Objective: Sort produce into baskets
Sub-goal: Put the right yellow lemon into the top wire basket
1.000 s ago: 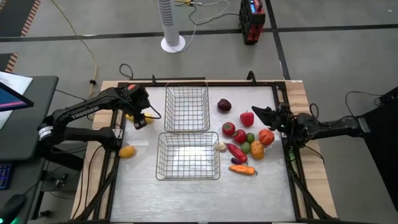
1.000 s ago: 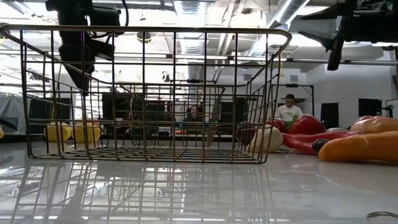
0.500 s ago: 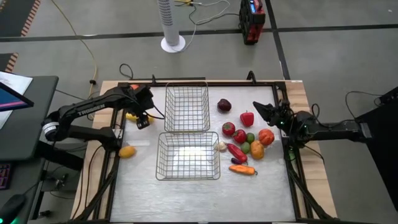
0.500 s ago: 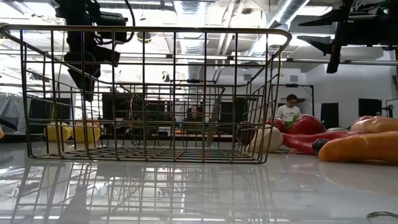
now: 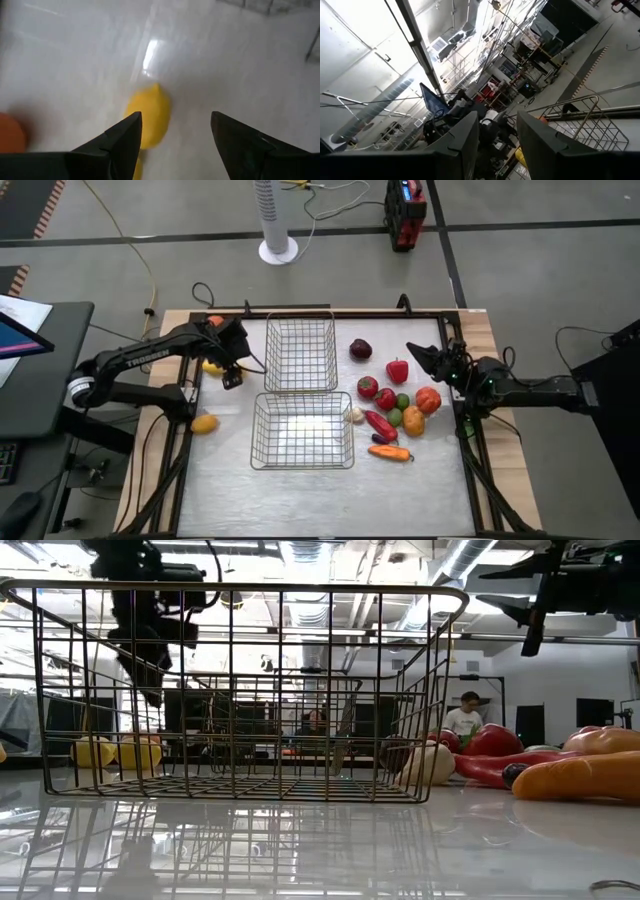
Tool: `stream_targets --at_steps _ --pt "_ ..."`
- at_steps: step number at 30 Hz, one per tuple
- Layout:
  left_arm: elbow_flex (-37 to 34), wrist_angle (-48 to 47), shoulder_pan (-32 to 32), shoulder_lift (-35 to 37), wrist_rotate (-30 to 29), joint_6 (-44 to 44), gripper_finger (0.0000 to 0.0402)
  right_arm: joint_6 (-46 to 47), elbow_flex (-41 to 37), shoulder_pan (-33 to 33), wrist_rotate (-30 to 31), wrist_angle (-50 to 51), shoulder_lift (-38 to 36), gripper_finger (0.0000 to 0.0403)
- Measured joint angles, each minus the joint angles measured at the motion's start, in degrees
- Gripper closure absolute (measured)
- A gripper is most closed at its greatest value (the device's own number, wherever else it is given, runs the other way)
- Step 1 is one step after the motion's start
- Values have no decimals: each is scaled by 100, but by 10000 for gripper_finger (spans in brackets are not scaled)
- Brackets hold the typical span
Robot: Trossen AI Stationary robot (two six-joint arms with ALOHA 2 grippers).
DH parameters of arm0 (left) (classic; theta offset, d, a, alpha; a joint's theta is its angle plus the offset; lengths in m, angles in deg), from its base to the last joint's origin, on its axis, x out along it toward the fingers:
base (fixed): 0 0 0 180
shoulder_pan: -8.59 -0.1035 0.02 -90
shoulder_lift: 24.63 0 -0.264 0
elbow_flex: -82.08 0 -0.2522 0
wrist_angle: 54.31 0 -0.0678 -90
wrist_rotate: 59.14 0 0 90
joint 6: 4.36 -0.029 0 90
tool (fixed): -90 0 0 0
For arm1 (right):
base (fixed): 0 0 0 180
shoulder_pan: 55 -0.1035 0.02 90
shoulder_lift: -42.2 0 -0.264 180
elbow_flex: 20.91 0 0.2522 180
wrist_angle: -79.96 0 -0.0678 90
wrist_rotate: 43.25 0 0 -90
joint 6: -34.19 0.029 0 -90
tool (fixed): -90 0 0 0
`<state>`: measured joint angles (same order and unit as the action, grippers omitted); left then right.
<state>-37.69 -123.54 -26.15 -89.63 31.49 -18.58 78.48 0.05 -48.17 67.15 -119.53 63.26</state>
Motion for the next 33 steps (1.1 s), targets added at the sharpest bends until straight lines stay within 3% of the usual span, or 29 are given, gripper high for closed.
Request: stream_targets --at_steps 4,10,18,33 --pt "-368 22 0 206 -52 134 175 118 0 -20 -118 10 0 241" --pt "-383 81 0 242 -501 131 175 118 0 -59 -118 79 0 241" --pt "-383 101 0 222 -334 -120 175 135 0 -164 -118 129 0 241" --pt "-383 136 0 -734 -450 -656 176 72 0 -393 -114 304 0 241"
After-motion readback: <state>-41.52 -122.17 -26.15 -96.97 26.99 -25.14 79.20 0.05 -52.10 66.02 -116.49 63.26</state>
